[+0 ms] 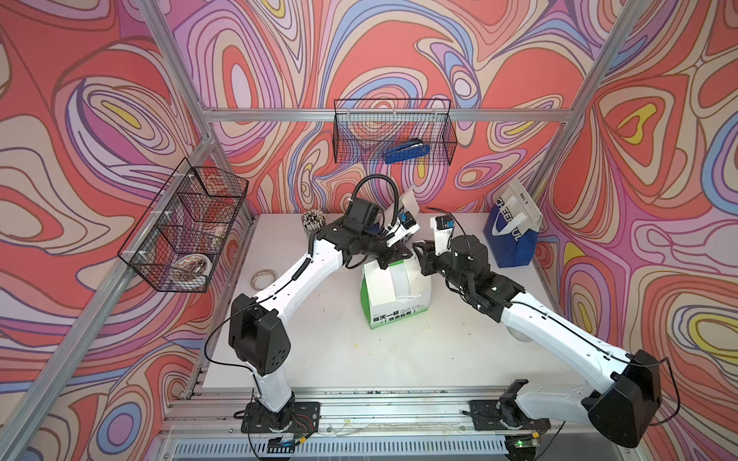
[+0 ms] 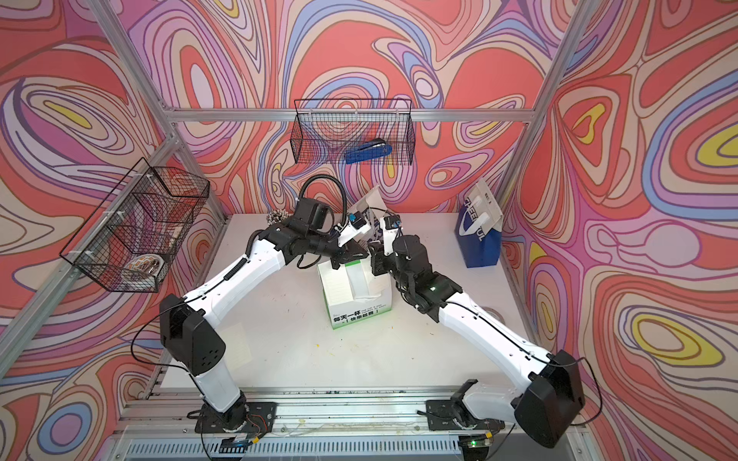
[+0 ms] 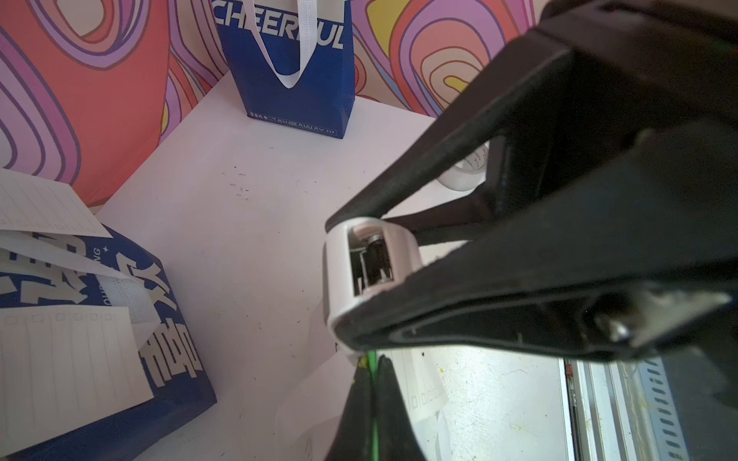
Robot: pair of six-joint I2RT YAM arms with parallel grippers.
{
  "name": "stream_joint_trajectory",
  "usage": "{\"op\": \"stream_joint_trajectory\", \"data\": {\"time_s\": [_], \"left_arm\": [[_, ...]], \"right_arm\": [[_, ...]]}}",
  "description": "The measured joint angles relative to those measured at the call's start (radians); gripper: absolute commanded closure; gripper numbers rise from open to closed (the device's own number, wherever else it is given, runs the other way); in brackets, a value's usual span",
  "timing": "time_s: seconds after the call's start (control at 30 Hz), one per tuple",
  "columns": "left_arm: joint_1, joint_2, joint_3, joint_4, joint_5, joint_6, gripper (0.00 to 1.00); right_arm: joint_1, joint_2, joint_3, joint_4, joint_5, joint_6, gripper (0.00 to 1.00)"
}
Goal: Staple the receipts to the bags
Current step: Pick up the stapler from the takeout bag, then pick up the takeout bag from the center of the board, then place the stapler at the center of the board.
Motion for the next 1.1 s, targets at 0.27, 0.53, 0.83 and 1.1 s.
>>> {"op": "stream_joint_trajectory", "data": {"time_s": [0.27, 0.53, 0.83, 1.1], "left_arm": [[-0.004, 0.000, 0.000, 0.000, -0.019, 0.034, 1.00], [0.013, -0.032, 0.000, -0.023, -0.070, 0.092, 1.00], [0.151, -0.185, -0.034, -0.067, -0.171, 0.080, 1.00], [0.335, -0.399, -0.203, -0.082, -0.292, 0.055, 1.00]], "right_arm": [[-0.123, -0.033, 0.119, -0.109, 0.081, 0.008, 0.81], [-0.305, 0.057, 0.190, -0.452, 0.090, 0.080, 0.89], [-0.304, 0.314, 0.109, -0.713, -0.050, 0.105, 0.91], [-0.304, 0.539, 0.074, -0.707, -0.132, 0.115, 0.91]]}}
